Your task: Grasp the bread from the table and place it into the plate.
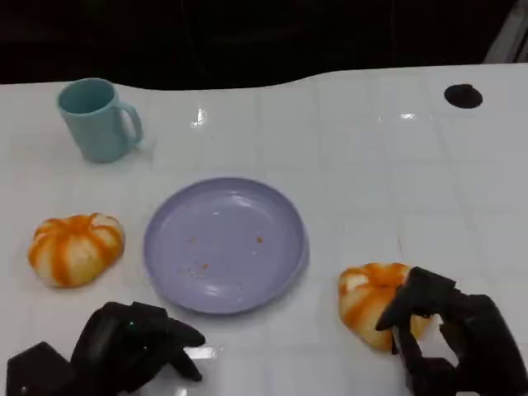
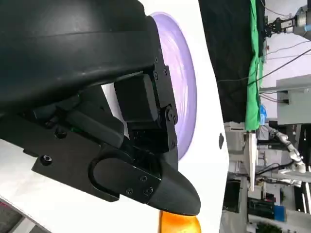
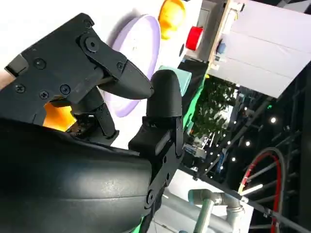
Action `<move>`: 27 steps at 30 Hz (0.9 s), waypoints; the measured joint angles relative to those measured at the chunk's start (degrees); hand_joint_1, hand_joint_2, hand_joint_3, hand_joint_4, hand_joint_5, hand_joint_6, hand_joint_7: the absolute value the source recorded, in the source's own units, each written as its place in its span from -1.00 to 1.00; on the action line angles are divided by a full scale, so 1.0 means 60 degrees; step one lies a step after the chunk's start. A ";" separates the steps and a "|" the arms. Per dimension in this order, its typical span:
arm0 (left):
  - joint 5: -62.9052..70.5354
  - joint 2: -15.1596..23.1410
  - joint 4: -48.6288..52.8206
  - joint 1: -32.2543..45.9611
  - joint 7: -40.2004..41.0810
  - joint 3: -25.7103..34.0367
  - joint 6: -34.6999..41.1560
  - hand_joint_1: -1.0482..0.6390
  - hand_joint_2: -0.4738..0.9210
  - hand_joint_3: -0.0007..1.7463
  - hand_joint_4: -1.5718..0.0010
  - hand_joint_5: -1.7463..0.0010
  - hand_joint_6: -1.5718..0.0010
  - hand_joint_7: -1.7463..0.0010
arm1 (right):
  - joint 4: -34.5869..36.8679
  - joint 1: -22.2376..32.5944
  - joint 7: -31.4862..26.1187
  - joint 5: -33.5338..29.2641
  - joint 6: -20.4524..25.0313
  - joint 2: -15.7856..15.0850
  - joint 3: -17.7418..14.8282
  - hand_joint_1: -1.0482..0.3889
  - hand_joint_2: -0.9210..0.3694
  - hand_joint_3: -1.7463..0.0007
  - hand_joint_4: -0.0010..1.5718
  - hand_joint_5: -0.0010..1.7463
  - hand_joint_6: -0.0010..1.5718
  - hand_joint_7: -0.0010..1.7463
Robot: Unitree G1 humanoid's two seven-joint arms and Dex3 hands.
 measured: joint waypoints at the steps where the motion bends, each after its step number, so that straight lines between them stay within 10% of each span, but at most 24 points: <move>1: 0.0000 0.0000 -0.0005 0.0004 -0.0003 -0.0001 0.0000 -1.00 1.00 -0.98 -0.77 0.04 -0.99 0.75 | -0.0061 0.0022 -0.0025 -0.0026 -0.0008 0.0000 -0.0001 0.15 -0.24 -0.44 0.09 0.99 0.03 0.67; 5: 0.0000 -0.0002 -0.0046 0.0041 -0.0003 -0.0006 0.0002 -1.00 0.99 -0.99 -0.77 0.04 -1.00 0.75 | -0.0293 0.0043 -0.0295 -0.0351 -0.0393 0.0000 -0.0161 0.16 -0.26 -0.39 0.11 0.87 0.08 0.50; 12: 0.0000 -0.0014 -0.0162 0.0072 -0.0002 -0.0021 0.0043 -1.00 1.00 -0.99 -0.77 0.04 -1.00 0.75 | -0.1772 0.0281 -0.1086 -0.2121 0.0043 -0.0290 -0.0643 -0.14 -0.95 0.65 -0.28 0.29 -0.15 -0.24; 27: -0.0012 -0.0033 -0.0338 0.0114 -0.0003 -0.0026 0.0115 -1.00 1.00 -0.99 -0.78 0.04 -1.00 0.75 | -0.6309 0.0971 -0.0528 -0.4329 0.3748 -0.2485 -0.0754 -0.38 -1.00 0.81 -0.92 -0.50 -0.67 -0.88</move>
